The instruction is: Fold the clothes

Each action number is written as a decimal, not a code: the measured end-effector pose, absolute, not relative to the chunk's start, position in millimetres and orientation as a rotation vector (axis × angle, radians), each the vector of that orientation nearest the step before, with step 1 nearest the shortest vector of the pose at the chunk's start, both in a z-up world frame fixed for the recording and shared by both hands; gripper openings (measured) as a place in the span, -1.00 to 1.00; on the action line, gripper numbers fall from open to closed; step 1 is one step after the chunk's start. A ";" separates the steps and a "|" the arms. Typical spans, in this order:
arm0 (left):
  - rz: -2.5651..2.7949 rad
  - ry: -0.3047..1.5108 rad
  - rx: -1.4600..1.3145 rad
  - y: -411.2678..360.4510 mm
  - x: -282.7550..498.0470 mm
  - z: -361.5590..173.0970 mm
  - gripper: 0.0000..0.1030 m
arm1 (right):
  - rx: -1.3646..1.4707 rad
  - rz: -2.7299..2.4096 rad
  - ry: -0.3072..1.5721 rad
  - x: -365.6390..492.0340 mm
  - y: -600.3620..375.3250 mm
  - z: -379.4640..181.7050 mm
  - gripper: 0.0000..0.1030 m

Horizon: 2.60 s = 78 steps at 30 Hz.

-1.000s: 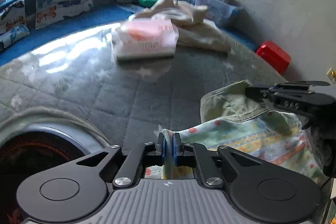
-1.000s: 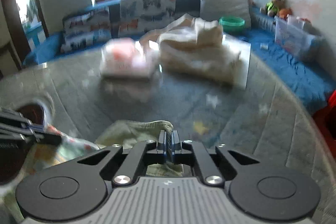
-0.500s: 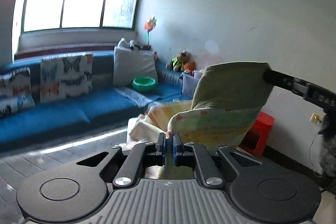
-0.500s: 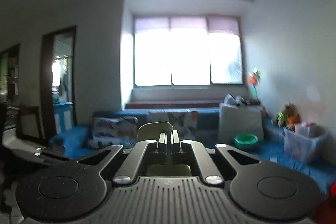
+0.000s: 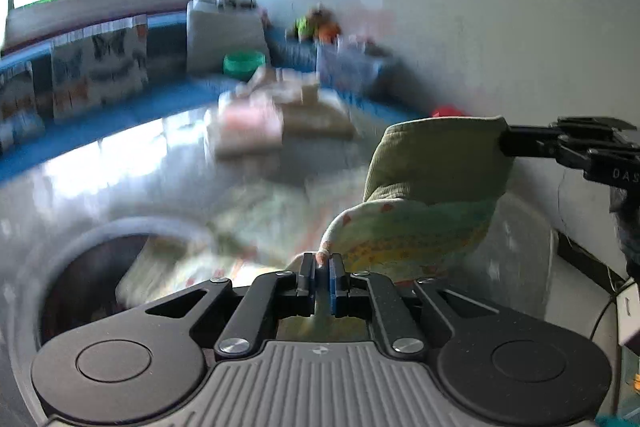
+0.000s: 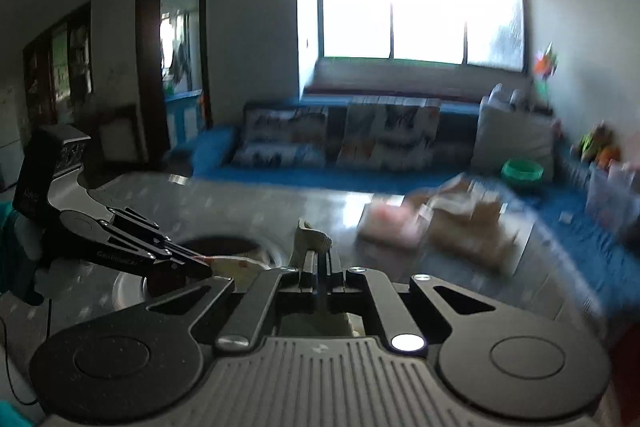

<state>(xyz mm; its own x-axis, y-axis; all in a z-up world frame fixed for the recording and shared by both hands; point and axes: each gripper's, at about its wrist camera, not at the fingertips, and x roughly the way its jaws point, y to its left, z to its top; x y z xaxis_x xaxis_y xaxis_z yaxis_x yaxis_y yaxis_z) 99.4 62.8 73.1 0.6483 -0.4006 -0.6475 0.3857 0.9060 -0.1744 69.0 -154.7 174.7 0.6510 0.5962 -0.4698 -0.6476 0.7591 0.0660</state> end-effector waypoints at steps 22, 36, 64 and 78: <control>-0.393 0.764 -0.110 100.3 39.0 53.2 -0.61 | -0.088 0.823 0.838 88.8 -128.2 93.3 -0.44; -0.404 0.775 -0.196 74.3 85.4 33.9 -0.36 | -0.174 0.780 0.742 121.8 -111.8 124.5 -0.26; -0.341 0.868 -0.230 85.1 75.9 6.1 -0.12 | -0.228 0.561 0.813 244.3 -80.4 45.4 -0.71; -0.224 0.827 -0.214 103.4 96.6 18.4 0.00 | -0.245 0.525 0.667 200.2 -104.1 80.5 -0.94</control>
<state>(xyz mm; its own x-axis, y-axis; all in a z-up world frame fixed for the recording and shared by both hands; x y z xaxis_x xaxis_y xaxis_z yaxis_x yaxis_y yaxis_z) 96.6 103.4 18.4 0.6562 -0.2792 -0.7010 0.1132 0.9549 -0.2743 200.2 -104.1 80.5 0.6627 0.3832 -0.6434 -0.5359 0.8428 -0.0500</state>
